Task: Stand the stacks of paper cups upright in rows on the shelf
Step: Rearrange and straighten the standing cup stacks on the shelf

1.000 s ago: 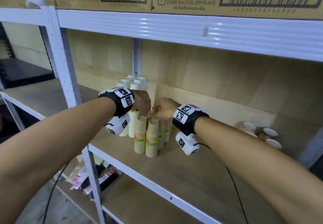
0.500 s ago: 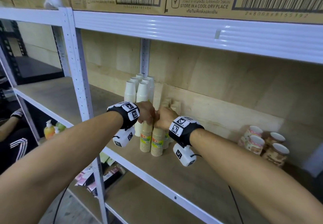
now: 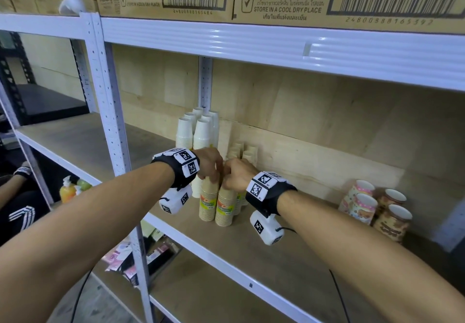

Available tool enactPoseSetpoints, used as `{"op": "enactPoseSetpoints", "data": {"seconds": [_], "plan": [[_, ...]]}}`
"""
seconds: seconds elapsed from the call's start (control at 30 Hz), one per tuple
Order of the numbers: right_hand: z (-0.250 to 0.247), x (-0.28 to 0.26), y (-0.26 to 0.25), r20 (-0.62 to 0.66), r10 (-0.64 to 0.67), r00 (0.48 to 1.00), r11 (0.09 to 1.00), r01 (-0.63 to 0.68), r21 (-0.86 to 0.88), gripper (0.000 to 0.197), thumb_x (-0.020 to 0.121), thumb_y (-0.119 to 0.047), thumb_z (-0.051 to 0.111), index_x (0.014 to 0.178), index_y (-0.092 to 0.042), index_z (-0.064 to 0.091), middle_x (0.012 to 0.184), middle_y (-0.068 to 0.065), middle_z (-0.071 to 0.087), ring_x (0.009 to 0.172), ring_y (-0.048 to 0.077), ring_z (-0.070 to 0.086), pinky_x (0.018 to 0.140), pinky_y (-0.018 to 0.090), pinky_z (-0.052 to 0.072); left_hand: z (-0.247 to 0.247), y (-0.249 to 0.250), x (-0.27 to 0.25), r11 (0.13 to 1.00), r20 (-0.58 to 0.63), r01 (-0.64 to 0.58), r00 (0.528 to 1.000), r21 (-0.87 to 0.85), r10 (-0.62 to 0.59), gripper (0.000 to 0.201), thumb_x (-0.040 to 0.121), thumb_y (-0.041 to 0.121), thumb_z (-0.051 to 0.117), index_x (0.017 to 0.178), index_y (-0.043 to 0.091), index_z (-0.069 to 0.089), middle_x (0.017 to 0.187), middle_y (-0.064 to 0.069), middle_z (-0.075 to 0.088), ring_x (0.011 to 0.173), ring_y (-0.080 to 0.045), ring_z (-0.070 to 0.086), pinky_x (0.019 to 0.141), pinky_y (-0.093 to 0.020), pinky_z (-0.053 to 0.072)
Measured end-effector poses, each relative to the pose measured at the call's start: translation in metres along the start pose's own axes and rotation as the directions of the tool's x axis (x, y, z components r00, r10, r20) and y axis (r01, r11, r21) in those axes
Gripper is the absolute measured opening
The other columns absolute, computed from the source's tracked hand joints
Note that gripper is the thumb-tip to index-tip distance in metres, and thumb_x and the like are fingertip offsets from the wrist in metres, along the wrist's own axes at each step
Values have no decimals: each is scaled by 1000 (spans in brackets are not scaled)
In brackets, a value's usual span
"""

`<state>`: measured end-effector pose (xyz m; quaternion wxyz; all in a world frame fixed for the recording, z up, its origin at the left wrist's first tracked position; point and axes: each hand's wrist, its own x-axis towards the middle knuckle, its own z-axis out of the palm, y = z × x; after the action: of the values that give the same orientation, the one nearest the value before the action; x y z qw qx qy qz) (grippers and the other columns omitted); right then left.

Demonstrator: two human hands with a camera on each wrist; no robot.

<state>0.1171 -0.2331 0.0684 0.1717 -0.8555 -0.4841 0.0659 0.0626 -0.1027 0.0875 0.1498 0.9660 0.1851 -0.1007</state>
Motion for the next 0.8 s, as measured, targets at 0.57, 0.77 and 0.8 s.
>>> {"op": "enactPoseSetpoints", "data": {"seconds": [0.57,0.77,0.8], "plan": [[-70,-24,73,74,326,943,940,-315,-128,31,74,-14,75,104,-7,69,100,10,67,78,21,62,62,30,52,-20,103,37,969,60,-241,969,56,238,30,78,15,76,107,10,71,101,-7,69,70,-15,63,56,-24,53],[-90,-29,110,-18,425,905,896,-423,-133,31,76,-12,73,107,-10,70,93,5,65,71,18,59,57,23,46,-18,136,67,956,-26,-294,955,14,294,26,77,14,76,102,11,72,103,-7,69,81,-22,68,68,-33,59],[-92,-29,115,-37,436,899,890,-436,-130,31,77,-10,73,107,-10,69,95,6,65,75,19,60,58,24,46,-17,140,73,954,-38,-299,954,-7,299,27,78,12,76,104,9,71,102,-8,68,75,-20,67,72,-34,60]]}}
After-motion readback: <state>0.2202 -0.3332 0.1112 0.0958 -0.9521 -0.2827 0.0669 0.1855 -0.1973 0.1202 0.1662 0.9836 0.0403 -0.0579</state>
